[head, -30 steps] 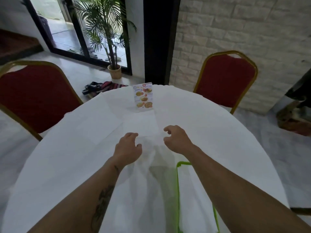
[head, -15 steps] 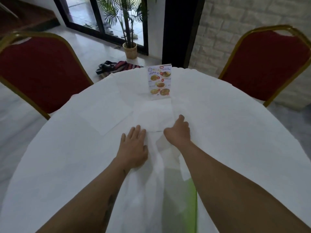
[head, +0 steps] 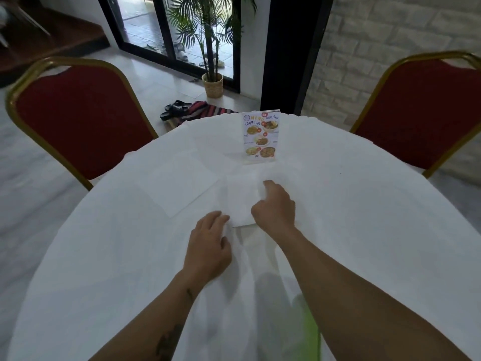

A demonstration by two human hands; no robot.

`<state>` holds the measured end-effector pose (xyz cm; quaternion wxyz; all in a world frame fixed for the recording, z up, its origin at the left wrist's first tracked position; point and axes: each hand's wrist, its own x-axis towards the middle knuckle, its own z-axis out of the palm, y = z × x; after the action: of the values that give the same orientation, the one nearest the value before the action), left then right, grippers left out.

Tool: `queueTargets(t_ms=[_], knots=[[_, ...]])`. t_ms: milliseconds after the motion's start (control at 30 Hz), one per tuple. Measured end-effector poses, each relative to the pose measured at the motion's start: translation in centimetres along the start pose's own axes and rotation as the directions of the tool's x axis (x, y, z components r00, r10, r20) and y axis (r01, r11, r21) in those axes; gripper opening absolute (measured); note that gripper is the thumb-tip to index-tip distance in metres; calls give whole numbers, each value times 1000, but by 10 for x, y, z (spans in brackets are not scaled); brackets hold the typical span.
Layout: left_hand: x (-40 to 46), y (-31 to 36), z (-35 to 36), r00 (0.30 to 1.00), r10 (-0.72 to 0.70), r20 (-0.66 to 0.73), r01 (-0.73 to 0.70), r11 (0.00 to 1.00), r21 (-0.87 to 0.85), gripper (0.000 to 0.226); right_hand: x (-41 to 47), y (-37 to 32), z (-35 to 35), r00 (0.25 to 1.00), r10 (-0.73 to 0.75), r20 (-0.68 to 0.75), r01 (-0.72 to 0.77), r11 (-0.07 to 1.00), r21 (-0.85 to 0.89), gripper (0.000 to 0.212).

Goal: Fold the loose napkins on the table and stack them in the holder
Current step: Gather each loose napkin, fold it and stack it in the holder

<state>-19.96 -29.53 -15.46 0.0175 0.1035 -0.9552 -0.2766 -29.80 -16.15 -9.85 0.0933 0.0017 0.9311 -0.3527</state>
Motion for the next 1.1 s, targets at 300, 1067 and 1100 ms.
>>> queueTargets(t_ms=[300, 1067, 1100], knots=[[2, -14, -10, 1000, 8, 0, -8, 1000, -9, 63, -6, -2, 24, 970, 194, 145, -171, 972, -163, 61], [-43, 11, -29, 992, -91, 86, 110, 959, -261, 54, -41, -8, -6, 983, 111, 145, -148, 950, 275, 20], [-47, 18, -34, 992, -101, 71, 119, 945, -305, 53, -48, -11, -14, 983, 96, 153, -138, 947, 290, 26]])
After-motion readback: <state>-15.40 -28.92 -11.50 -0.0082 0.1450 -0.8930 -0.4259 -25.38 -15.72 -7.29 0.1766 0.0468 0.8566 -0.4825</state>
